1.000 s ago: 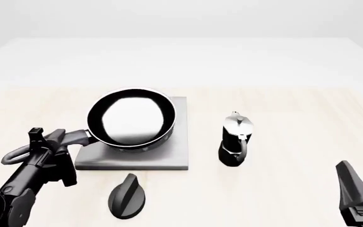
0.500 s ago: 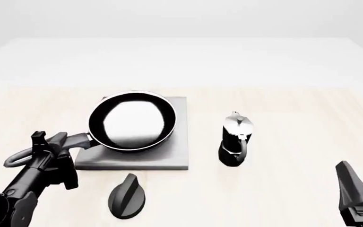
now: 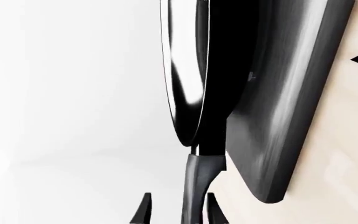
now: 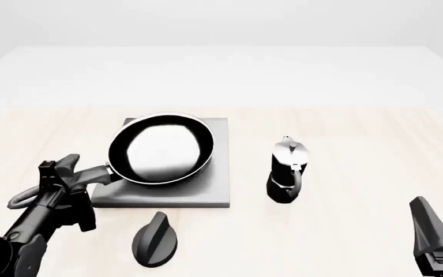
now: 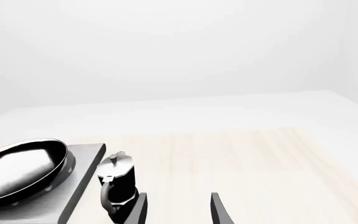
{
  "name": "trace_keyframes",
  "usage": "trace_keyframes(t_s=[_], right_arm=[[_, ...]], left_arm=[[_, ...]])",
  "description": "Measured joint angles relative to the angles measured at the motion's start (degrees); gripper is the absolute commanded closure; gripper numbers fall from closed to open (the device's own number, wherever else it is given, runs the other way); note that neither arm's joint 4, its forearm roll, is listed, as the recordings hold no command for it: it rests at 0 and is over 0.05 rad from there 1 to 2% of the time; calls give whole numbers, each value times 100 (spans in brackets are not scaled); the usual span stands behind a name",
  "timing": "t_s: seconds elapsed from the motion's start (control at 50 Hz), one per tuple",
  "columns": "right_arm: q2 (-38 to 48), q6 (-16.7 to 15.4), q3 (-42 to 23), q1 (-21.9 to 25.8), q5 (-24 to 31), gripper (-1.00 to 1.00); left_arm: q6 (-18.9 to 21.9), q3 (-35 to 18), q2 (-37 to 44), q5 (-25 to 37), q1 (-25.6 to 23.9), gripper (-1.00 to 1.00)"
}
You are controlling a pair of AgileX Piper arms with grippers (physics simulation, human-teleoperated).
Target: Turn on the stove and put the frying pan on it.
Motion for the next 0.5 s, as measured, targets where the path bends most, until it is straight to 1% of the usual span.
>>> trace_keyframes(t_s=[0.5], right_arm=[[0,11,-11,-10,6,-100]], left_arm=[[2,32,-14,-84,-108,-100]])
